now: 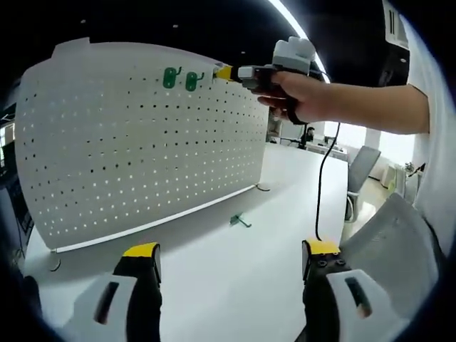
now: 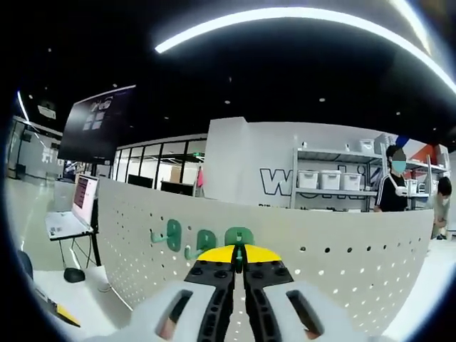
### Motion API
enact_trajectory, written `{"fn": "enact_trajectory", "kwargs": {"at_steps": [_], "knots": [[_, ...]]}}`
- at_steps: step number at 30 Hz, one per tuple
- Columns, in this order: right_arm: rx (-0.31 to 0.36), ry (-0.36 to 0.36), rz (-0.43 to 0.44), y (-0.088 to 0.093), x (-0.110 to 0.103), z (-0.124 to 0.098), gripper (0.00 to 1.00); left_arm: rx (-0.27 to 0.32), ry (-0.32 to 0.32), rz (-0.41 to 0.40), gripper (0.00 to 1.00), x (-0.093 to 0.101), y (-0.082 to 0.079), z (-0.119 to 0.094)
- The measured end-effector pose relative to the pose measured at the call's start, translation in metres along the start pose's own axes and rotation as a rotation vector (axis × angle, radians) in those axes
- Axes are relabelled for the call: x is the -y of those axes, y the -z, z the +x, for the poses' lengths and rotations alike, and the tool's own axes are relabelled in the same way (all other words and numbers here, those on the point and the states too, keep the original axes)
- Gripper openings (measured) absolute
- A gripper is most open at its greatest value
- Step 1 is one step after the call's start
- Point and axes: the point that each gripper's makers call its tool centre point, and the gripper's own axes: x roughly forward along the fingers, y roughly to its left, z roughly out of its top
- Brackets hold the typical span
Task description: Insert the hook assembly into the mounting plate slot until the hook locks in place.
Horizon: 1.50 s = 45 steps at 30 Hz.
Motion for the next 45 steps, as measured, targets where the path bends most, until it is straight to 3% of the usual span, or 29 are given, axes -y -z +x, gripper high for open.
{"fn": "enact_trajectory", "kwargs": {"at_steps": [16, 45], "knots": [[-0.009, 0.008, -0.001, 0.007, 0.006, 0.008, 0.01, -0.034, 0.016, 0.013, 0.81, 0.001, 0.012, -0.006], [-0.018, 0.037, 0.039, 0.014, 0.011, 0.016, 0.01, -0.058, 0.010, -0.003, 0.81, 0.000, 0.017, -0.006]]}}
